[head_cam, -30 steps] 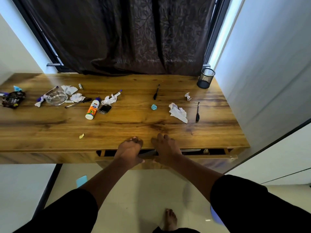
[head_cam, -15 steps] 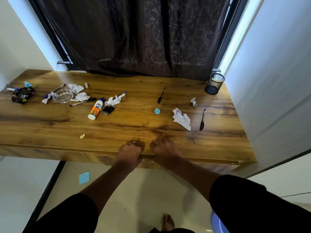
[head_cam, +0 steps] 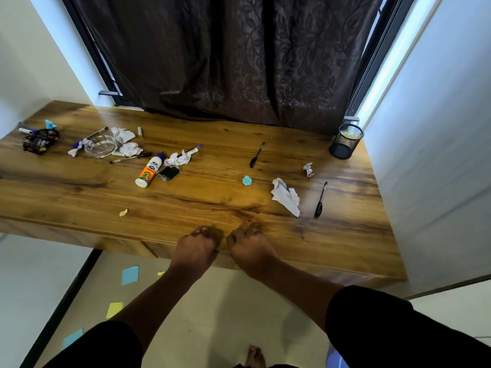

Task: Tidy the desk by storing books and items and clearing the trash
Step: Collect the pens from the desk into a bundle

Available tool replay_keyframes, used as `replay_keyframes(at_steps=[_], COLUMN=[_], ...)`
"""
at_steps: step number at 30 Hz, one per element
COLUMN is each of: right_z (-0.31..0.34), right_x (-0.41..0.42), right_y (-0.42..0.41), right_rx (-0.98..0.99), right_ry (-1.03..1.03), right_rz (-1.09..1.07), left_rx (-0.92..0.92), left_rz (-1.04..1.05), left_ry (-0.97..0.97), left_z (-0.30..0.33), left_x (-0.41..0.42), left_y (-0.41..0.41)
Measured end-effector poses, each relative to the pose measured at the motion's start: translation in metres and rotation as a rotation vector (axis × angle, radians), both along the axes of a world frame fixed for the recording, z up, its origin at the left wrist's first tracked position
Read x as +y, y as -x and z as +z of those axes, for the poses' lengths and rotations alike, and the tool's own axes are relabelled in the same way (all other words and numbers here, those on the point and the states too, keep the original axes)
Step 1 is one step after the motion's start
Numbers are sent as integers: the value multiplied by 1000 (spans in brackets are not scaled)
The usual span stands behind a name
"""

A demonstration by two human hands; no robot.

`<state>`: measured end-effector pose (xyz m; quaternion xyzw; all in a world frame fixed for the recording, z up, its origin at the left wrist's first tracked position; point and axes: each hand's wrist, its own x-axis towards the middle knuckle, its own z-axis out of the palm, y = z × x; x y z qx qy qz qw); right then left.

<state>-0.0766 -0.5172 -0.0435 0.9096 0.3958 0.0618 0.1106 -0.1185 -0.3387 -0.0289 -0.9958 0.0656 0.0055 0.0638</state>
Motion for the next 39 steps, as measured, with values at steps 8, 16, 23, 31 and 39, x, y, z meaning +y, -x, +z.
replay_keyframes(at_steps=[8,16,23,31,39], right_z=[-2,-9,-5,40,45], right_x=[-4,-9,2,-19,-110], right_y=[-5,-12,-41,-100,-127], right_rx=[49,16,185,214,126], right_ry=[-41,-163,-275,-432,-564], right_rz=[55,88,30,-405,-1202], left_rx=[39,-28,-84,-14,89], left_rz=[58,20,-125,-75,-153], left_ry=[4,118,156,364,530], left_z=[-4,-6,-3,10,34], left_x=[-4,-1,22,39,27], left_y=[5,9,-27,-97,-152])
